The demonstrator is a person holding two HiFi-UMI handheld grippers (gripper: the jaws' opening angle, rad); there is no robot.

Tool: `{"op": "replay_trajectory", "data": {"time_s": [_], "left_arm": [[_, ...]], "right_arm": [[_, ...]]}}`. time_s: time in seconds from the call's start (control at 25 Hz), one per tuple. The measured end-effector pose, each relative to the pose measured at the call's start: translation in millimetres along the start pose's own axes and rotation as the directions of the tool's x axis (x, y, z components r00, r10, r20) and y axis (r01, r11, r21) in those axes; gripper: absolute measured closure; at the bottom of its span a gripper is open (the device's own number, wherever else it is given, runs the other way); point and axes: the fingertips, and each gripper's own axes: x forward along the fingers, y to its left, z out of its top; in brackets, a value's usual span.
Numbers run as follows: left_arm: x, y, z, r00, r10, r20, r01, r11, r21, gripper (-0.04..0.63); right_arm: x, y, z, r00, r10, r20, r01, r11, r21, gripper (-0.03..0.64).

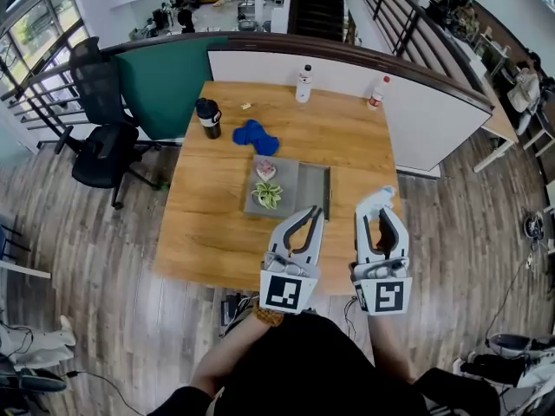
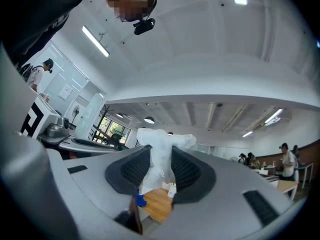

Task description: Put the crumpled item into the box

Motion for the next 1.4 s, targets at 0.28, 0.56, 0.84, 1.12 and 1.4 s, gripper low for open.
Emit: {"op": "replay_trajectory", "data": {"time_s": [0.28, 0.56, 0.84, 1.12, 1.4], "left_arm": [[5.3, 22.3, -8.1, 1.000, -0.009, 0.001, 0.010, 0.999, -0.032, 0.557], [12.0, 34.4, -12.1, 0.999, -0.039, -0.005, 0.038, 0.997, -0.063, 0.557], [19.0, 43.2, -16.7, 0.997, -0.078, -0.003, 0.078, 0.994, -0.079, 0.557], [34.6, 50.2, -25.8, 0.998, -0.052, -0.037, 0.046, 0.989, -0.141, 0.557], [44.3, 68.2, -29.5, 0.999, -0.025, -0.019, 0.023, 0.994, -0.111, 0.557]], "right_arm": [[16.7, 8.0, -3.8, 1.000, -0.016, -0.009, 0.016, 1.000, -0.015, 0.474], [33.9, 12.1, 2.4, 0.999, -0.039, -0.008, 0.039, 0.998, -0.038, 0.474], [53.4, 19.4, 5.2, 0.999, -0.049, -0.008, 0.048, 0.997, -0.063, 0.474], [68.3, 13.9, 7.3, 0.999, -0.012, -0.030, 0.010, 0.996, -0.086, 0.474], [95.8, -2.9, -6.6, 1.000, -0.004, -0.018, 0.003, 0.996, -0.089, 0.474]]}}
